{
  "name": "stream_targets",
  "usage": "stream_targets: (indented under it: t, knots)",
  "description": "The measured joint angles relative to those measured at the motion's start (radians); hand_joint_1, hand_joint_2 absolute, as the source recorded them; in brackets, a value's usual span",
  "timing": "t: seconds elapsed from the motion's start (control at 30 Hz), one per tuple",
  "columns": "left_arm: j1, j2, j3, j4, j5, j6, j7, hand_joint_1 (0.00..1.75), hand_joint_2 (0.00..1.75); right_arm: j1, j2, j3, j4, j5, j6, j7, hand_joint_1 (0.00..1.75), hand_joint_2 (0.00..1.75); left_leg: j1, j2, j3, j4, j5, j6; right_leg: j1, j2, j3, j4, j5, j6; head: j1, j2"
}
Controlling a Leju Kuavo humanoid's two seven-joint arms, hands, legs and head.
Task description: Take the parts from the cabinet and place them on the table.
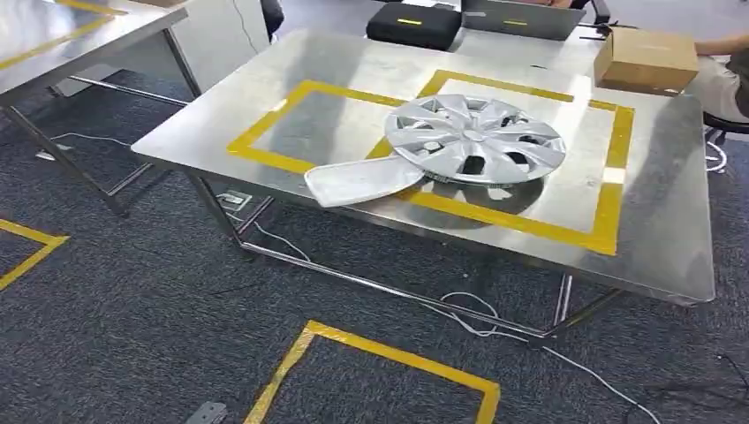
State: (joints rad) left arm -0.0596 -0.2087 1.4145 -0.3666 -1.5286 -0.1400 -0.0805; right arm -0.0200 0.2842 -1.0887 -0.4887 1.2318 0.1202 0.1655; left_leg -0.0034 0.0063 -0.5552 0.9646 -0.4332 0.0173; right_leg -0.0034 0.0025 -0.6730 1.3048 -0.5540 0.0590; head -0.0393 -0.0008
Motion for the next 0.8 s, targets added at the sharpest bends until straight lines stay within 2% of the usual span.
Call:
stream_targets:
  t: [0.03, 0.07, 0.1, 0.13, 0.17, 0.23, 0.27, 0.3, 0.33, 0.37, 0.4, 0.43, 0.47, 0.5, 0.53, 0.57, 0.6, 0.63, 0.67, 0.7, 0.77, 0.8]
  knots:
    - [0.000, 0.000, 0.000, 0.001, 0.003, 0.000, -0.003, 0.00, 0.00, 0.000, -0.001, 0.000, 0.000, 0.005, -0.003, -0.009, 0.00, 0.00, -0.001, 0.000, -0.012, 0.001, 0.009, -0.001, 0.002, 0.000, 0.046, -0.051, 0.040, -0.005, 0.000, 0.000]
    - [0.000, 0.000, 0.000, 0.002, 0.008, 0.000, -0.005, 0.00, 0.00, -0.001, -0.002, -0.001, 0.000, 0.011, -0.005, -0.018, 0.00, 0.00, -0.002, -0.001, -0.024, 0.002, 0.019, -0.003, 0.005, 0.000, 0.112, -0.138, 0.070, -0.012, 0.000, 0.000]
    - [-0.002, 0.000, 0.001, 0.003, 0.008, 0.000, -0.007, 0.00, 0.00, -0.006, -0.003, -0.001, 0.000, 0.017, -0.006, -0.023, 0.00, 0.00, -0.002, -0.001, -0.030, 0.003, 0.028, -0.005, 0.009, 0.000, 0.185, -0.235, 0.065, -0.021, 0.000, 0.000]
    - [-0.001, -0.001, 0.001, 0.004, 0.008, 0.000, -0.013, 0.00, 0.00, -0.012, -0.005, -0.002, -0.001, 0.024, -0.005, -0.023, 0.00, 0.00, -0.007, -0.002, -0.035, 0.005, 0.036, -0.011, 0.014, 0.000, 0.246, -0.325, 0.033, -0.028, 0.000, 0.000]
    - [0.000, 0.000, 0.001, 0.005, 0.010, -0.002, -0.024, 0.00, 0.00, -0.016, -0.005, -0.002, -0.001, 0.029, -0.005, -0.024, 0.00, 0.00, -0.006, 0.000, -0.038, 0.005, 0.046, -0.016, 0.013, 0.000, 0.254, -0.352, 0.025, -0.026, -0.002, 0.000]
    - [-0.001, 0.000, 0.001, 0.005, 0.017, -0.005, -0.042, 0.00, 0.00, -0.015, -0.005, -0.010, -0.001, 0.040, -0.001, -0.020, 0.00, 0.00, -0.001, 0.001, -0.042, 0.001, 0.065, -0.027, 0.020, 0.001, 0.234, -0.344, 0.035, -0.037, 0.002, 0.000]
    - [0.001, 0.000, 0.001, 0.005, 0.018, -0.005, -0.045, 0.00, 0.00, -0.014, -0.005, -0.013, -0.002, 0.047, 0.002, -0.013, 0.00, 0.00, -0.003, 0.000, -0.045, 0.001, 0.074, -0.035, 0.017, -0.001, 0.225, -0.349, 0.049, -0.046, 0.004, 0.000]
    - [0.002, 0.001, 0.001, 0.005, 0.018, -0.004, -0.045, 0.00, 0.00, -0.013, -0.004, -0.018, -0.003, 0.052, 0.005, -0.007, 0.00, 0.00, 0.001, -0.004, -0.054, 0.012, 0.045, -0.041, 0.011, -0.006, 0.217, -0.352, 0.061, -0.052, 0.005, 0.000]
    - [0.005, 0.001, 0.001, 0.005, 0.018, -0.004, -0.045, 0.00, 0.00, -0.013, -0.004, -0.021, -0.006, 0.058, 0.006, -0.002, 0.00, 0.00, 0.002, -0.004, -0.070, 0.051, -0.015, -0.049, 0.011, -0.004, 0.202, -0.353, 0.072, -0.062, -0.003, 0.000]
    - [0.005, 0.001, 0.001, 0.006, 0.018, -0.004, -0.045, 0.00, 0.00, -0.012, -0.004, -0.023, -0.007, 0.062, 0.008, -0.001, 0.00, 0.00, 0.005, -0.004, -0.092, 0.119, -0.082, -0.055, 0.011, -0.004, 0.186, -0.353, 0.083, -0.065, -0.007, 0.000]
    - [0.005, 0.001, 0.001, 0.006, 0.018, -0.006, -0.045, 0.00, 0.00, -0.011, -0.003, -0.024, -0.008, 0.064, 0.009, -0.001, 0.00, 0.00, 0.006, -0.004, -0.114, 0.194, -0.131, -0.060, 0.011, -0.005, 0.171, -0.352, 0.093, -0.066, -0.006, 0.000]
    - [0.004, 0.002, 0.001, 0.006, 0.018, -0.011, -0.047, 0.00, 0.00, -0.011, -0.003, -0.026, -0.008, 0.067, 0.014, -0.003, 0.00, 0.00, 0.006, -0.004, -0.133, 0.264, -0.154, -0.064, 0.011, -0.010, 0.159, -0.352, 0.104, -0.065, -0.006, 0.000]
    - [0.004, 0.002, 0.001, 0.007, 0.018, -0.014, -0.049, 0.00, 0.00, -0.011, -0.003, -0.027, -0.008, 0.071, 0.020, -0.009, 0.00, 0.00, 0.008, -0.004, -0.141, 0.312, -0.142, -0.067, 0.011, -0.014, 0.147, -0.351, 0.116, -0.063, -0.008, 0.000]
    - [0.005, 0.004, 0.001, 0.008, 0.018, -0.015, -0.052, 0.00, 0.00, -0.011, -0.003, -0.027, -0.008, 0.076, 0.023, -0.014, 0.00, 0.00, 0.010, -0.004, -0.131, 0.318, -0.103, -0.070, 0.011, -0.020, 0.133, -0.350, 0.126, -0.060, -0.008, 0.000]
    - [0.006, 0.004, 0.001, 0.009, 0.018, -0.015, -0.053, 0.00, 0.00, -0.011, -0.003, -0.030, -0.008, 0.080, 0.024, -0.018, 0.00, 0.00, 0.013, -0.003, -0.099, 0.285, -0.057, -0.072, 0.010, -0.027, 0.119, -0.348, 0.135, -0.056, -0.008, 0.000]
    - [0.006, 0.005, 0.001, 0.010, 0.018, -0.015, -0.055, 0.00, 0.00, -0.011, -0.003, -0.032, -0.008, 0.082, 0.025, -0.021, 0.00, 0.00, 0.015, 0.001, -0.045, 0.210, -0.029, -0.074, 0.007, -0.034, 0.108, -0.343, 0.141, -0.050, -0.007, 0.000]
    - [0.005, 0.005, 0.001, 0.010, 0.018, -0.015, -0.056, 0.00, 0.00, -0.011, -0.003, -0.034, -0.008, 0.082, 0.025, -0.022, 0.00, 0.00, 0.018, 0.016, 0.016, 0.123, -0.024, -0.078, 0.005, -0.040, 0.102, -0.337, 0.144, -0.045, -0.008, 0.000]
    - [0.001, 0.001, 0.001, 0.014, 0.018, -0.015, -0.058, 0.00, 0.00, -0.011, -0.003, -0.035, -0.009, 0.082, 0.025, -0.022, 0.00, 0.00, 0.019, 0.047, 0.086, 0.029, -0.042, -0.084, 0.013, -0.046, 0.092, -0.326, 0.144, -0.039, -0.013, 0.000]
    - [-0.004, 0.004, 0.001, 0.014, 0.018, -0.015, -0.058, 0.00, 0.00, -0.011, -0.003, -0.036, -0.009, 0.084, 0.025, -0.023, 0.00, 0.00, 0.011, 0.039, 0.093, -0.003, -0.062, -0.065, 0.013, -0.053, 0.085, -0.316, 0.147, -0.033, -0.011, 0.000]
    - [-0.006, 0.003, 0.001, 0.016, 0.019, -0.015, -0.058, 0.00, 0.00, -0.012, -0.003, -0.038, -0.009, 0.086, 0.025, -0.023, 0.00, 0.00, 0.013, 0.034, 0.082, -0.007, -0.071, -0.048, 0.014, -0.063, 0.078, -0.308, 0.152, -0.026, -0.010, 0.000]
    - [0.002, 0.005, 0.001, 0.016, 0.019, -0.015, -0.058, 0.00, 0.00, -0.014, -0.003, -0.040, -0.009, 0.093, 0.023, -0.026, 0.00, 0.00, 0.012, 0.021, 0.073, -0.001, -0.066, -0.029, 0.010, -0.075, 0.076, -0.308, 0.158, -0.018, -0.011, 0.000]
    - [0.008, 0.005, 0.001, 0.017, 0.020, -0.015, -0.058, 0.00, 0.00, -0.013, -0.003, -0.041, -0.009, 0.096, 0.022, -0.028, 0.00, 0.00, 0.013, 0.019, 0.071, -0.003, -0.059, -0.019, 0.006, -0.066, 0.069, -0.300, 0.149, -0.013, -0.010, 0.000]
